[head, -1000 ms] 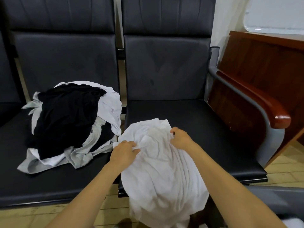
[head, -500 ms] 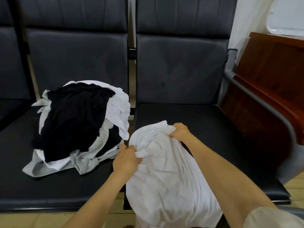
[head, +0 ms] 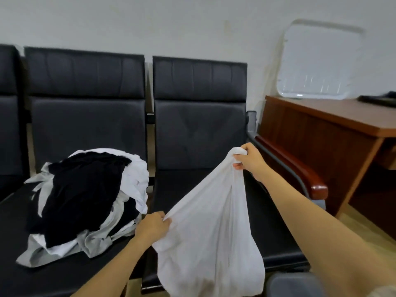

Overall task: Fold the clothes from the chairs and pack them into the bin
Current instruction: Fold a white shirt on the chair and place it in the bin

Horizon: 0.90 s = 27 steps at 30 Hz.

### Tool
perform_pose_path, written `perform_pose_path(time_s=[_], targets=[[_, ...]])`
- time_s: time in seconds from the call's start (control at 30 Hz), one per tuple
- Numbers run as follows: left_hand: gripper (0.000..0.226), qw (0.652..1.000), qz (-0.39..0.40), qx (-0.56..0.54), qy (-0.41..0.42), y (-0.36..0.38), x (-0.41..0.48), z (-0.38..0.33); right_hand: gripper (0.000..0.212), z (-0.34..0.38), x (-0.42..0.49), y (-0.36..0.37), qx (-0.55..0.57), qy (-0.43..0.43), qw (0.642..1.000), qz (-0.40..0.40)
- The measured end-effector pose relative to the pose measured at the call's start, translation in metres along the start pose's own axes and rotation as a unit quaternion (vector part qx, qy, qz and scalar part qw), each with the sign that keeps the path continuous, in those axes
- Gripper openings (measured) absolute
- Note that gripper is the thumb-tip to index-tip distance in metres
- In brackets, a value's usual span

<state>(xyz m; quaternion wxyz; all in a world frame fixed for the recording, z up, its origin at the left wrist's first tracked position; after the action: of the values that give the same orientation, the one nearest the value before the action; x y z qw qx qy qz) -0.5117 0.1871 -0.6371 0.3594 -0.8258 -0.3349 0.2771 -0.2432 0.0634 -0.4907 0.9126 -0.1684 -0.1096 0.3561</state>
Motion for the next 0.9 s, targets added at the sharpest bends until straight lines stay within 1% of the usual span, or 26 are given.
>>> perform_pose_path(time_s=[0.07, 0.13, 0.2, 0.27, 0.3, 0.33, 0.37, 0.4, 0.43, 0.47, 0.5, 0.53, 0.57, 0.6, 0.67, 0.7, 0.73, 0.77, 0.8, 0.87, 0.9], targets=[[0.023, 0.999, -0.008, 0.028, 0.045, -0.012, -0.004, -0.013, 0.019, 0.020, -0.009, -0.010, -0.022, -0.030, 0.999, 0.012], [0.018, 0.990, -0.044, 0.027, 0.130, -0.024, -0.012, -0.028, 0.021, 0.038, -0.017, -0.018, -0.086, -0.053, 0.995, 0.014], [0.016, 0.972, -0.072, -0.074, 0.211, -0.038, -0.027, -0.048, 0.023, 0.056, -0.026, -0.027, -0.135, -0.073, 0.988, 0.009], [0.006, 0.941, -0.078, -0.214, 0.252, -0.055, -0.045, -0.069, 0.022, 0.073, -0.039, -0.034, -0.149, -0.096, 0.984, 0.008], [0.003, 0.922, -0.066, -0.274, 0.266, -0.062, -0.054, -0.076, 0.021, 0.082, -0.046, -0.037, -0.147, -0.112, 0.983, 0.001], [0.006, 0.907, -0.040, -0.314, 0.277, -0.067, -0.062, -0.080, 0.021, 0.090, -0.052, -0.040, -0.136, -0.128, 0.982, -0.013], [0.012, 0.906, 0.000, -0.313, 0.285, -0.070, -0.069, -0.082, 0.021, 0.098, -0.059, -0.044, -0.121, -0.144, 0.982, -0.033], [0.016, 0.918, 0.047, -0.270, 0.286, -0.070, -0.076, -0.082, 0.021, 0.105, -0.065, -0.048, -0.108, -0.157, 0.980, -0.053], [0.018, 0.936, 0.090, -0.190, 0.283, -0.066, -0.080, -0.078, 0.021, 0.112, -0.069, -0.052, -0.104, -0.170, 0.977, -0.070], [0.017, 0.946, 0.128, -0.104, 0.278, -0.061, -0.083, -0.073, 0.021, 0.118, -0.073, -0.056, -0.111, -0.181, 0.974, -0.081], [0.016, 0.949, 0.156, -0.033, 0.270, -0.056, -0.083, -0.064, 0.022, 0.123, -0.077, -0.058, -0.125, -0.188, 0.970, -0.087], [0.015, 0.951, 0.169, 0.001, 0.259, -0.053, -0.082, -0.056, 0.023, 0.126, -0.079, -0.060, -0.138, -0.192, 0.967, -0.094], [0.013, 0.956, 0.162, 0.006, 0.245, -0.052, -0.079, -0.047, 0.024, 0.128, -0.081, -0.062, -0.145, -0.195, 0.965, -0.102], [0.013, 0.963, 0.137, -0.012, 0.231, -0.053, -0.074, -0.040, 0.024, 0.130, -0.082, -0.063, -0.146, -0.196, 0.964, -0.107], [0.022, 0.973, 0.053, -0.068, 0.216, -0.059, -0.070, -0.036, 0.024, 0.129, -0.083, -0.065, -0.141, -0.195, 0.965, -0.107], [0.024, 0.970, 0.016, -0.107, 0.219, -0.063, -0.071, -0.039, 0.024, 0.129, -0.083, -0.065, -0.143, -0.192, 0.966, -0.102], [0.020, 0.962, -0.003, -0.151, 0.227, -0.067, -0.073, -0.045, 0.024, 0.127, -0.082, -0.065, -0.146, -0.188, 0.967, -0.094], [0.011, 0.950, 0.001, -0.196, 0.242, -0.073, -0.076, -0.053, 0.023, 0.126, -0.081, -0.064, -0.151, -0.183, 0.968, -0.084], [0.011, 0.940, 0.011, -0.225, 0.255, -0.078, -0.079, -0.062, 0.022, 0.124, -0.079, -0.063, -0.156, -0.177, 0.969, -0.073], [0.025, 0.931, 0.019, -0.246, 0.271, -0.090, -0.080, -0.080, 0.019, 0.120, -0.074, -0.061, -0.166, -0.160, 0.972, -0.046], [0.029, 0.932, 0.011, -0.243, 0.269, -0.095, -0.080, -0.089, 0.016, 0.118, -0.072, -0.058, -0.172, -0.150, 0.973, -0.031]])
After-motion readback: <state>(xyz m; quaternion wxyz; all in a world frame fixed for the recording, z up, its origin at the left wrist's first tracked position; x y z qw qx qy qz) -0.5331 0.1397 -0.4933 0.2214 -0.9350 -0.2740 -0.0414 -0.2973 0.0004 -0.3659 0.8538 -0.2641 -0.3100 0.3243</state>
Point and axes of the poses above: each hand's wrist, its own x-axis towards the middle knuckle, its own y-axis out of the palm, z = x × y, the point moved 1 cm from there along x, towards the middle knuckle, and after that the axes turned 6 degrees about z, right-handed, at the moved point
